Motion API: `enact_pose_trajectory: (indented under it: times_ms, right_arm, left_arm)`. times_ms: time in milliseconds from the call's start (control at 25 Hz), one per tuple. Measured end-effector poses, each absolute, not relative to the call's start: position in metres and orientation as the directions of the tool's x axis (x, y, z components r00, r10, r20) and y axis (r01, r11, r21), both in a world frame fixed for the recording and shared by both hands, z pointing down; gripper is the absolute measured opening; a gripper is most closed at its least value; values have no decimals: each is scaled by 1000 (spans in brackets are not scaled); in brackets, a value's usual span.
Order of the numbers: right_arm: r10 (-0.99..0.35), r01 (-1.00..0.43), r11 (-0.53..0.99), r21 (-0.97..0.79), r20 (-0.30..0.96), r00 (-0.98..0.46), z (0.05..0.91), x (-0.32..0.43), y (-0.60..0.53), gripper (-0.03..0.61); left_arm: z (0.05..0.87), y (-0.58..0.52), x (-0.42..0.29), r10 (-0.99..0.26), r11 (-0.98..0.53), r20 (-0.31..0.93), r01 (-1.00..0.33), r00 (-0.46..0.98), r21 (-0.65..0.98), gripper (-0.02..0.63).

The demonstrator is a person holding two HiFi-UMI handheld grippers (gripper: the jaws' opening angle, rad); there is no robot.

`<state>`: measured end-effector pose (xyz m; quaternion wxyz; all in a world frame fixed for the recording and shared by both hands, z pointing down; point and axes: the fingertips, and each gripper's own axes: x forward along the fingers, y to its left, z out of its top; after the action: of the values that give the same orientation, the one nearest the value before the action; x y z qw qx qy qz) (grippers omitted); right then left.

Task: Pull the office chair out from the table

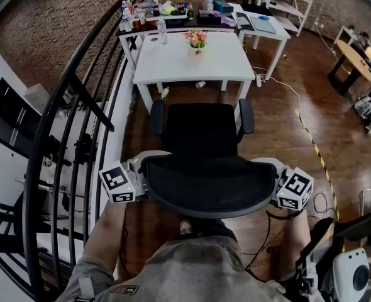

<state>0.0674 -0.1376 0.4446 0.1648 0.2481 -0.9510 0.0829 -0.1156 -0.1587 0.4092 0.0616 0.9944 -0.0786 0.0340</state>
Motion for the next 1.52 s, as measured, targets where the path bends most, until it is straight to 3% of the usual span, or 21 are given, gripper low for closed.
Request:
enact_pose_trajectory:
  times_ms: [960,1520]
  right_arm:
    - [-358,-404,912,-77,336,-871,450,125,-20,184]
    - [-382,-435,896,-88,345,-857,453,120,30,184]
  left_arm:
    - [415,-37,-57,-277,-950,76,-285,958,128,252]
    - [416,14,-63,-211,-967,62,-218,975,129,235]
